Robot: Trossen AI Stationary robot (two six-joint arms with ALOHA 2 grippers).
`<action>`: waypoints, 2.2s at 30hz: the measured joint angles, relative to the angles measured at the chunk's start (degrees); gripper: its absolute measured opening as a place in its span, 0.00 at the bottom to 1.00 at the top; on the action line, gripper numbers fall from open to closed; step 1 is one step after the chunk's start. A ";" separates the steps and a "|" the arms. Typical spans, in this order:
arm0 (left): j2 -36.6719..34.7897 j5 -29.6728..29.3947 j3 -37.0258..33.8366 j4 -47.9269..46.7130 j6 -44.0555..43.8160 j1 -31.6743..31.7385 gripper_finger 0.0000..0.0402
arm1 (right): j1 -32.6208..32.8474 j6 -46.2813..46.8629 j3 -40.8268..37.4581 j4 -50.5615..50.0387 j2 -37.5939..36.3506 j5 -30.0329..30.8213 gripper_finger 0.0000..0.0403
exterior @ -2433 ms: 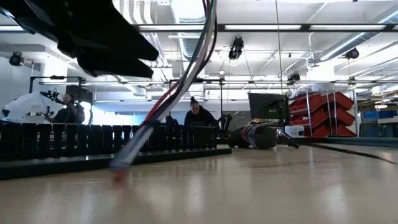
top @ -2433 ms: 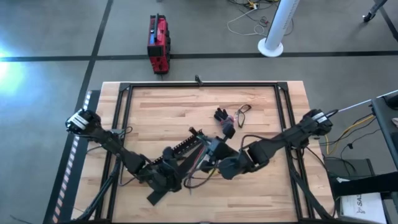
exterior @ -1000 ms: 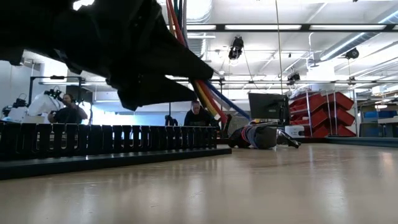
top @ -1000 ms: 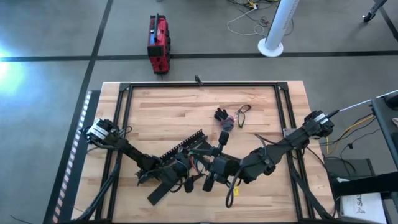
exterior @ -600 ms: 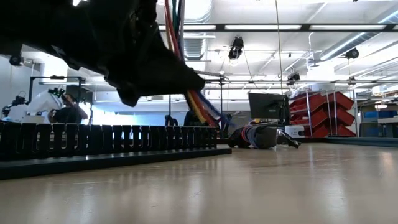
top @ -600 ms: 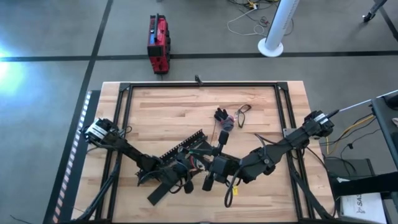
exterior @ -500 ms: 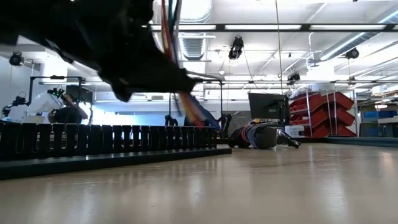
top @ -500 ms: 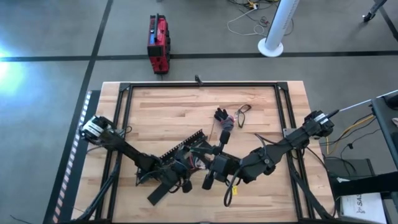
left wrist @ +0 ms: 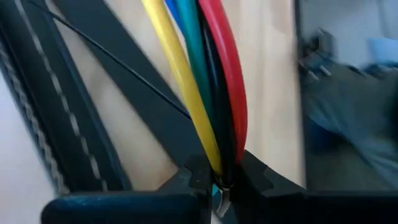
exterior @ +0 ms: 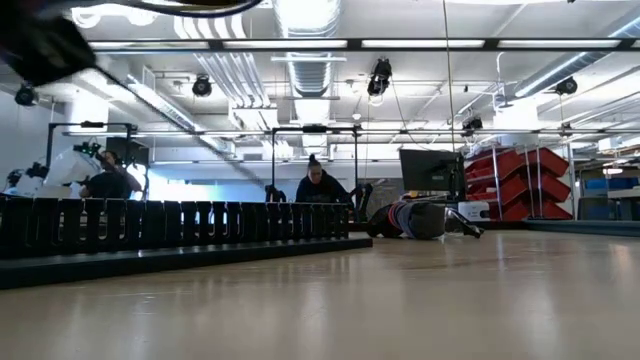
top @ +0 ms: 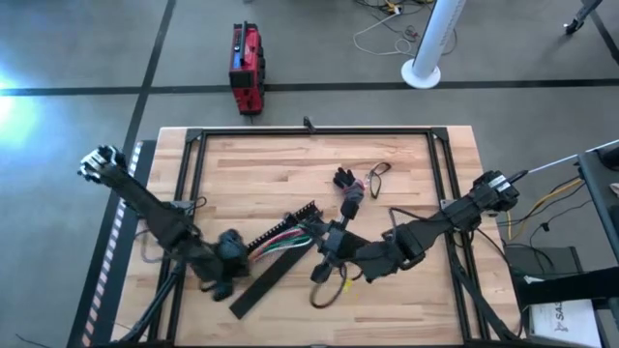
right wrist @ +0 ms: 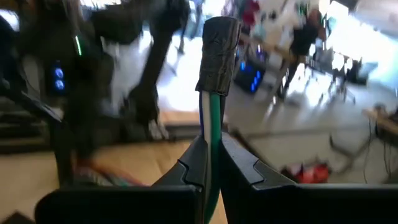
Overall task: Ziptie cables
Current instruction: Put the ziptied cable wires into the black cable duct
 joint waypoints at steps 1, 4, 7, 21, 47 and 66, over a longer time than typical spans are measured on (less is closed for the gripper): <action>-2.11 2.02 0.61 -3.11 -1.97 -0.58 0.03 | -0.22 2.89 -0.02 -2.80 0.04 -0.01 0.02; -6.61 8.51 3.98 -12.08 -9.13 -1.56 0.05 | -0.59 9.99 -1.07 -7.85 0.05 -0.04 0.02; -8.53 12.64 8.81 -21.83 -14.93 -1.70 0.05 | -0.64 13.32 -3.00 -8.08 0.12 -0.47 0.02; 1.08 30.78 26.07 -36.32 -30.09 -1.71 0.05 | -5.90 24.48 -14.39 -1.98 0.16 -8.89 0.02; 7.46 33.46 10.34 -40.11 -19.53 6.55 0.05 | -17.55 26.03 -27.71 18.36 5.34 -17.97 0.02; 7.73 33.69 -3.09 -17.74 -18.36 6.53 0.05 | -20.30 36.85 -25.62 9.64 10.67 -23.94 0.02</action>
